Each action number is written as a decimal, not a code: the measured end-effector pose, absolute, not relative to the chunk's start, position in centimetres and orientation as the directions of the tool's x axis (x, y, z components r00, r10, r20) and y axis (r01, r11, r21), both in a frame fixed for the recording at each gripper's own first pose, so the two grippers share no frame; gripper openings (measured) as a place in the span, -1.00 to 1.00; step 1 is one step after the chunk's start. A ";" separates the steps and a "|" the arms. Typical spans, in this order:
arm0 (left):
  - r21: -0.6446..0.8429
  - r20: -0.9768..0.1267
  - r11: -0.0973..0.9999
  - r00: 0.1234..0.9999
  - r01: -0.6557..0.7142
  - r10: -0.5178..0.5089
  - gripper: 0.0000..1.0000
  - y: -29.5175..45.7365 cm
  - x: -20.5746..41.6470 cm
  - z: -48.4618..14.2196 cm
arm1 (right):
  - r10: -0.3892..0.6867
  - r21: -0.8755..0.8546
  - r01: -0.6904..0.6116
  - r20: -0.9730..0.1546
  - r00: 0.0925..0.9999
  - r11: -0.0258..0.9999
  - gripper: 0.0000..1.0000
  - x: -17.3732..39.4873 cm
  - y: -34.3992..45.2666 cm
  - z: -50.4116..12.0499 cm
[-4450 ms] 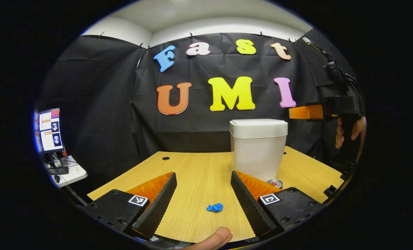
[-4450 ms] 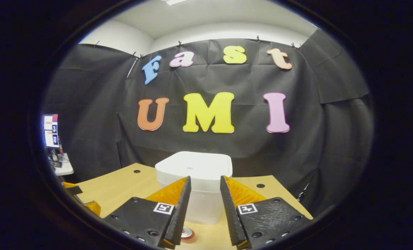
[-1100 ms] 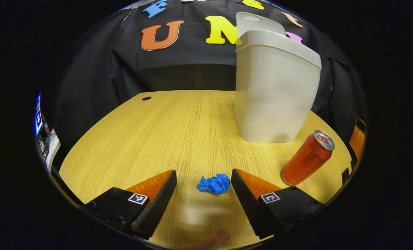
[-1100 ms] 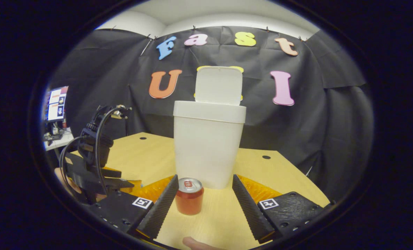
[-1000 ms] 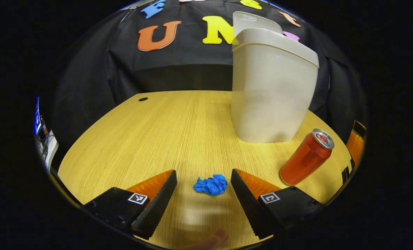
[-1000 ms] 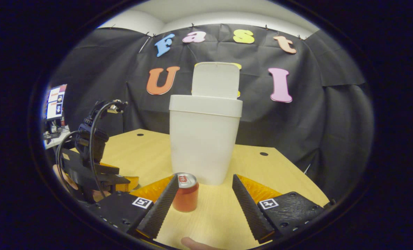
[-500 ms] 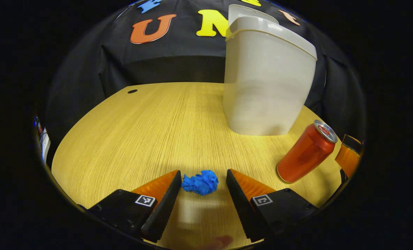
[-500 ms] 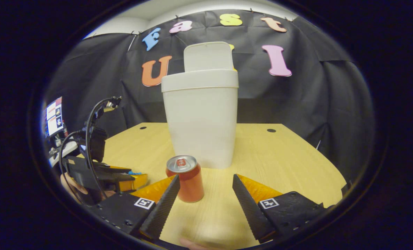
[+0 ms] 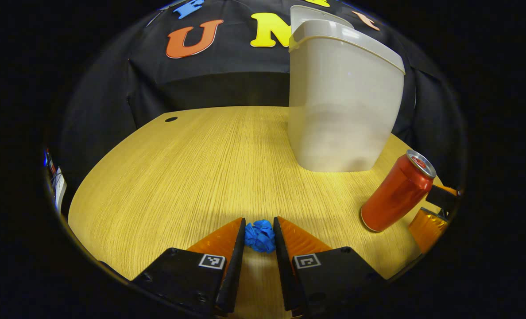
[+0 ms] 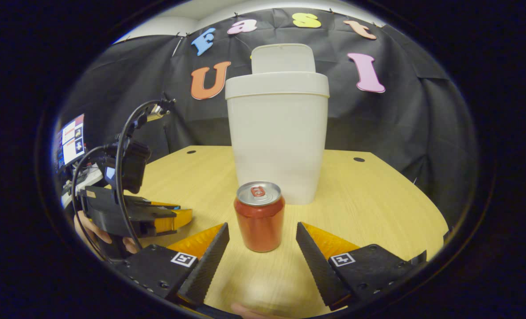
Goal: Press the lid of the desktop garbage bin to open it, pick up the crumpled paper on the desktop and throw it into the bin, then pick up the pop can on the desktop and drop it into the bin, and finally close the garbage bin lid.
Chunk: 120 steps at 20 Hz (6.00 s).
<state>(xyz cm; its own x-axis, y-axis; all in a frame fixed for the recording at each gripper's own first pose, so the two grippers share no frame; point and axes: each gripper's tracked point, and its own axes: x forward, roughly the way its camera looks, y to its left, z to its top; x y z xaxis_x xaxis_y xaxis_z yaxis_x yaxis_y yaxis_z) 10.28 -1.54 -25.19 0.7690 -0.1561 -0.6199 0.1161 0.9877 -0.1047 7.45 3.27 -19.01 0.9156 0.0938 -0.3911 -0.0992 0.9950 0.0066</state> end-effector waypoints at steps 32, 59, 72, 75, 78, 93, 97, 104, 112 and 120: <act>-0.074 -0.368 0.994 0.924 0.079 -0.101 -0.24 1.5 7.8 -13.2 | 0.048 -0.071 -0.062 -0.188 0.981 0.996 0.56 5.9 3.9 -10.4; -0.147 -0.104 0.978 0.981 0.149 -0.165 -0.16 -5.3 11.4 9.5 | 0.014 -0.146 -0.017 -0.019 1.000 0.989 0.58 0.4 -8.1 -0.1; -0.134 0.017 0.951 0.960 0.280 -0.280 -0.15 -14.2 25.9 12.6 | -0.046 -0.007 0.046 -0.006 0.999 0.999 0.55 0.7 -14.4 1.2; -0.085 -0.015 0.948 0.951 0.305 -0.308 -0.16 -17.1 27.8 11.0 | -0.044 0.012 0.044 -0.001 0.999 0.999 0.55 0.9 -14.9 1.4; -0.022 -0.045 0.955 0.954 0.296 -0.297 -0.13 -18.6 29.0 9.7 | -0.046 0.005 0.046 0.006 0.999 0.999 0.55 0.8 -15.0 1.5; -0.017 -0.100 0.970 0.965 0.241 -0.241 0.36 -18.9 30.1 6.9 | -0.037 -0.048 0.041 0.066 0.997 0.998 0.55 0.0 -14.8 2.4; -0.038 -0.138 0.978 0.968 0.205 -0.208 0.99 -17.6 29.7 6.0 | -0.040 -0.067 0.044 0.057 0.998 0.997 0.55 0.0 -14.6 2.2; -0.053 -0.117 0.978 0.972 0.201 -0.206 0.99 -14.2 27.4 7.1 | -0.062 -0.108 0.071 0.078 0.995 0.992 0.55 -0.3 -13.6 2.5; -0.019 -0.075 0.977 0.974 0.214 -0.215 0.99 -8.0 24.0 5.7 | -0.067 -0.181 0.081 0.082 0.994 0.980 0.55 0.3 -11.5 2.2; -0.100 -0.042 0.970 0.973 0.220 -0.225 0.99 -4.3 20.4 2.6 | -0.081 -0.165 0.093 0.081 0.993 0.982 0.55 0.0 -10.6 2.0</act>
<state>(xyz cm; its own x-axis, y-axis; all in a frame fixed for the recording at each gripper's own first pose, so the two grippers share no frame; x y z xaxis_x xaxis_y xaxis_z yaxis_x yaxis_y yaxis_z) 20.43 -4.30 2.59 0.9734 -0.2253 -0.0424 0.2203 0.9703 -0.0998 0.03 -10.60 2.03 0.9934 -0.0809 0.0810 0.0934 0.9819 -0.1646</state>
